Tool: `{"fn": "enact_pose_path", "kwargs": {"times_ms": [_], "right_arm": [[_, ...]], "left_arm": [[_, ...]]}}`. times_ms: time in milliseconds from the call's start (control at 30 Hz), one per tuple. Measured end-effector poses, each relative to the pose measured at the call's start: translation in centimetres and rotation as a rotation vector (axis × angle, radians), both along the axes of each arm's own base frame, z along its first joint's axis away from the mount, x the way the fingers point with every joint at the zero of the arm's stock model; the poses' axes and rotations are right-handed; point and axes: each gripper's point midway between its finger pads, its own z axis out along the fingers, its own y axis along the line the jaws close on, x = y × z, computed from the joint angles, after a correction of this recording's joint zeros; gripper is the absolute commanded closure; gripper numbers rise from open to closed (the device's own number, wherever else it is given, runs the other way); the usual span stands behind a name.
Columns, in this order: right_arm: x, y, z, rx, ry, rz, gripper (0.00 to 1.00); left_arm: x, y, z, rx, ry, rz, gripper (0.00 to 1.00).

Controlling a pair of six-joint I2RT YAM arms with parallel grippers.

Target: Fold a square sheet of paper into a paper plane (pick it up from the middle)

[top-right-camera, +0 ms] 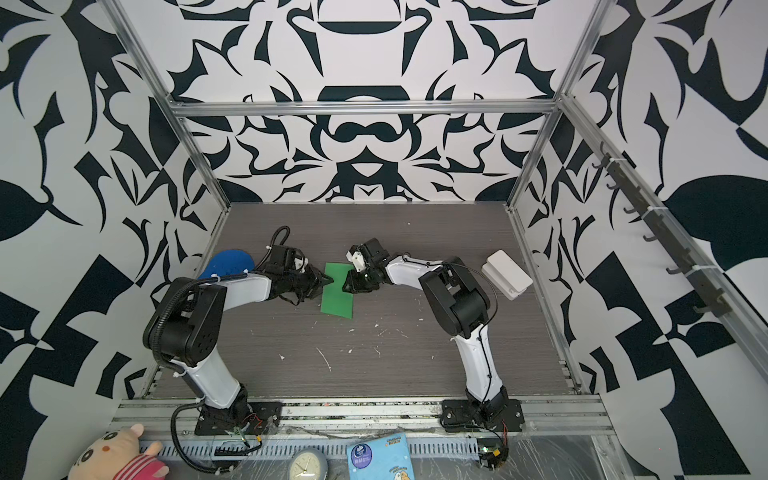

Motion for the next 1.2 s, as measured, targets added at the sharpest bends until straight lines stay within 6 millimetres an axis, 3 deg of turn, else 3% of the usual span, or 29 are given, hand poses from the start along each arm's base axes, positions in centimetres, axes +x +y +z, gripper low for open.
{"fn": "enact_pose_path", "kwargs": {"times_ms": [367,567,667,833,900,1000,1200], "right_arm": [[0.5,0.2,0.2,0.003,-0.044,0.06,0.71],[0.4,-0.2,-0.1,-0.006,-0.047,0.08,0.71],[0.4,-0.2,0.0,-0.011,-0.051,0.081,0.69],[-0.1,-1.8,2.1,-0.033,-0.116,0.044,0.53],[-0.5,-2.6,3.8,-0.047,-0.18,0.03,0.43],[-1.2,-3.4,6.0,-0.088,-0.319,0.022,0.38],[-5.7,-0.8,7.0,-0.197,-0.582,0.166,0.37]], "left_arm": [[1.1,0.0,-1.0,-0.029,-0.026,-0.114,0.74],[1.6,-0.2,-0.5,-0.045,-0.066,-0.16,0.92],[1.4,-0.1,-0.7,-0.042,-0.058,-0.164,0.96],[1.4,0.2,-0.9,-0.028,-0.035,-0.135,0.97],[1.4,0.5,-0.8,-0.016,-0.018,-0.104,0.97],[1.4,1.0,-0.4,0.0,0.002,-0.056,0.97],[1.2,1.1,0.0,0.016,0.049,0.027,0.97]]}}
